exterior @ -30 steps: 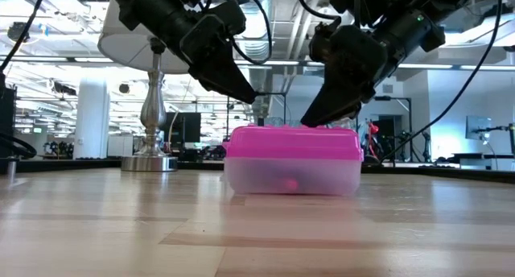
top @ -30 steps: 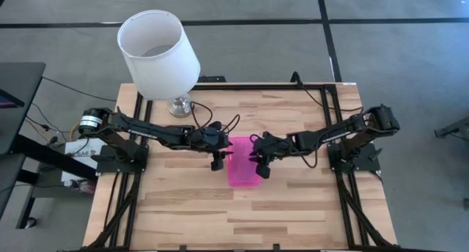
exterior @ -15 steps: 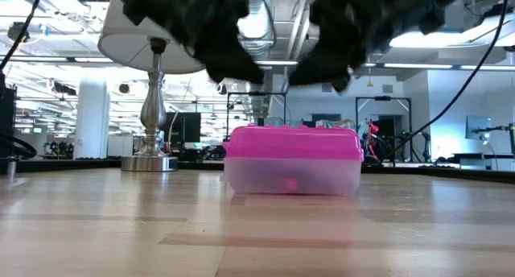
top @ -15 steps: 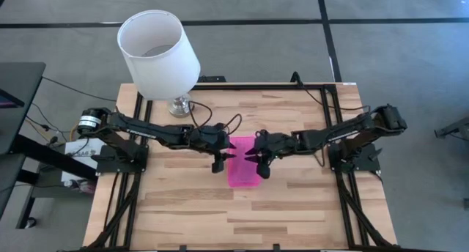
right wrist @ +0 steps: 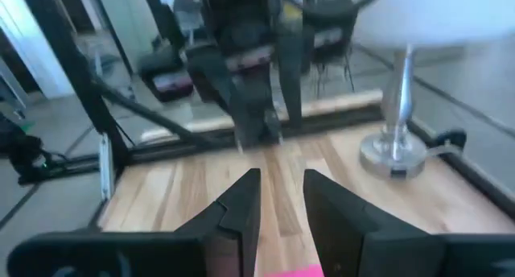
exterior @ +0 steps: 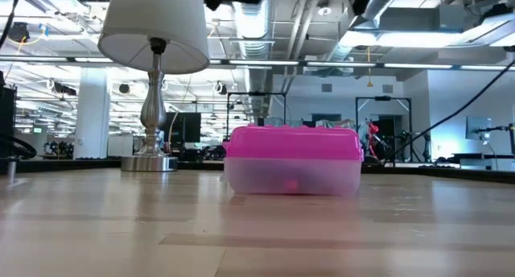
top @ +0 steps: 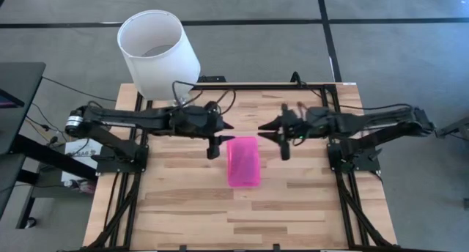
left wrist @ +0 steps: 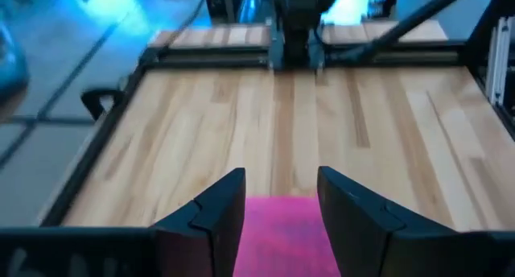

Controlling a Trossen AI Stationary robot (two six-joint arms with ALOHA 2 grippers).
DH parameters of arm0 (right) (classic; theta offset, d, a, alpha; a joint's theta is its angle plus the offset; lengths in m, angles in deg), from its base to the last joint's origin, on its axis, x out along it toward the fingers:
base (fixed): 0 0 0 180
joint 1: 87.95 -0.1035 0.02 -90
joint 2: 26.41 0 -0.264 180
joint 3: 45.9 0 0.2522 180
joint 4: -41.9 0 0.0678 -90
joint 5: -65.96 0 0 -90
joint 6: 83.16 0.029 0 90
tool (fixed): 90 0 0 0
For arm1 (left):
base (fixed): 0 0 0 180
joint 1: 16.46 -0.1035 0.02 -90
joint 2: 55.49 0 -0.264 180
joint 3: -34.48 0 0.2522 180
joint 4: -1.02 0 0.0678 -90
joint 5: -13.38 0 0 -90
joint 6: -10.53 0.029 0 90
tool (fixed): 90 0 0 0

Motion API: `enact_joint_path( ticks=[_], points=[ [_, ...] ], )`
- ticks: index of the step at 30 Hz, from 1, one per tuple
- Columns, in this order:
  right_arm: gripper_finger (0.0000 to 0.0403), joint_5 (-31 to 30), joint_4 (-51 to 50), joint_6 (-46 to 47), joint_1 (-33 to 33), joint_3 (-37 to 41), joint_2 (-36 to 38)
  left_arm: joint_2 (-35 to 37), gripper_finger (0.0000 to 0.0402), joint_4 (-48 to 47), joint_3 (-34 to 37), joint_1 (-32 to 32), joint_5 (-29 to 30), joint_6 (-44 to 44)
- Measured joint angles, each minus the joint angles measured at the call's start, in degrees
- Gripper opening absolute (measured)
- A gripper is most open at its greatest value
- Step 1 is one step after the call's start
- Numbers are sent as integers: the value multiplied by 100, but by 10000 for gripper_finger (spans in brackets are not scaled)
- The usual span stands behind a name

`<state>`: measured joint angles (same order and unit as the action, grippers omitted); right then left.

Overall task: Pick & place school supplies into a supply box
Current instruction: Return to Home Position

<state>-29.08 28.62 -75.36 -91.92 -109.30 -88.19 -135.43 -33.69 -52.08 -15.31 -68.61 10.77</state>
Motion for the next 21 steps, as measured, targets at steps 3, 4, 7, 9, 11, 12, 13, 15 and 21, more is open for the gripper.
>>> enact_joint_path(
  ticks=[3, 4, 7, 9, 11, 12, 13, 15, 21],
  points=[
    [91, -1, -698, -354, -17, 5, 509, 252, 151, -159, 87, 12, 9, 167],
    [91, -32, -838, -441, -18, 3, 644, 332, 151, -39, 116, 11, 26, 177],
    [91, -283, -1039, -436, -5, 192, 1040, 680, 151, 292, 537, -2, 26, 204],
    [91, -290, -1031, -394, 16, 432, 1353, 1000, 151, 719, 961, -2, 27, 200],
    [91, -301, -816, -328, 42, 688, 1581, 1324, 151, 1271, 1435, -9, 48, 120],
    [91, -297, -711, -296, 48, 835, 1719, 1538, 151, 1405, 1701, -9, 89, 54],
    [91, -287, -727, -278, 66, 1033, 1846, 1678, 151, 1504, 1967, -20, 111, -57],
    [91, -284, -430, -170, 74, 1314, 2004, 2030, 151, 1858, 2442, -20, 292, -263],
    [91, -280, -155, 0, 162, 2062, 2466, 2942, 151, 2398, 3659, 40, 666, -846]
  ],
)
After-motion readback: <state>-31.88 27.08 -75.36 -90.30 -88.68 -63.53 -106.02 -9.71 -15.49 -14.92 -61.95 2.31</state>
